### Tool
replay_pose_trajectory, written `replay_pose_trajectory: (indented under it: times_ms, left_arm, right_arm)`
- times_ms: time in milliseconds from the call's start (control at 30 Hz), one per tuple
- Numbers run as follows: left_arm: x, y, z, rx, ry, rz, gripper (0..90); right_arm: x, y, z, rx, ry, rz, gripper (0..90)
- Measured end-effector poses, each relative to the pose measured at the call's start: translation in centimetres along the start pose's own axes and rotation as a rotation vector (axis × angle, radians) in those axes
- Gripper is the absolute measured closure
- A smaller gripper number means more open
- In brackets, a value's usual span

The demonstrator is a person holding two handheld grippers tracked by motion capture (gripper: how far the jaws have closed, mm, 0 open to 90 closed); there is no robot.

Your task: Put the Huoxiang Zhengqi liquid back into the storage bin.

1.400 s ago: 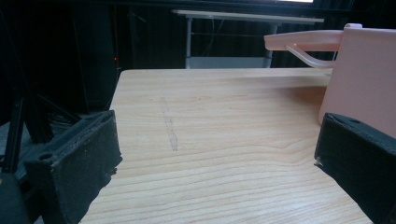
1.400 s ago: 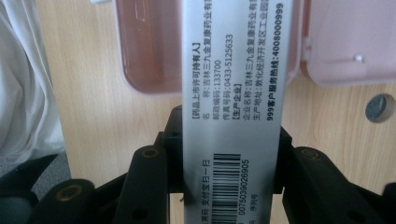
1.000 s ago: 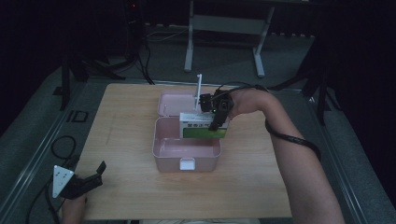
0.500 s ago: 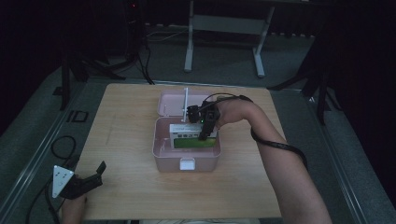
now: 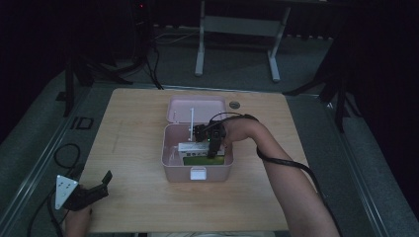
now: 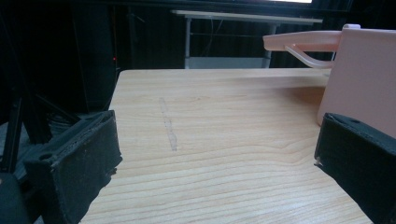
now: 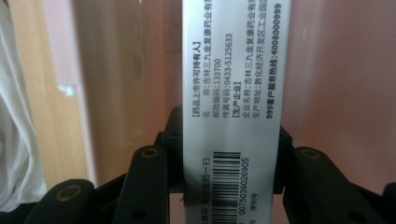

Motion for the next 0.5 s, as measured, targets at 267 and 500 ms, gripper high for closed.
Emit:
replay_pose_trajectory:
  times_ms: [267, 500]
  left_arm:
    - [0.0, 0.0, 0.0, 0.001, 0.001, 0.001, 0.2]
    - [0.0, 0.0, 0.0, 0.001, 0.001, 0.001, 0.2]
  right_arm:
    - [-0.5, 2.6, 0.0, -0.011, -0.006, -0.028, 62.8]
    - [-0.6, 4.1, -0.1, -0.012, -0.012, -0.064, 62.7]
Point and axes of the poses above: each handheld gripper's, and its own axes: y roughly forward along the jaws, x roughly out of its underside, z roughly to its right, the point moved 2 cm from there along y, roughly forward along the jaws, and after that the axes turned 3 degrees about -z, right-handed, at the moved point
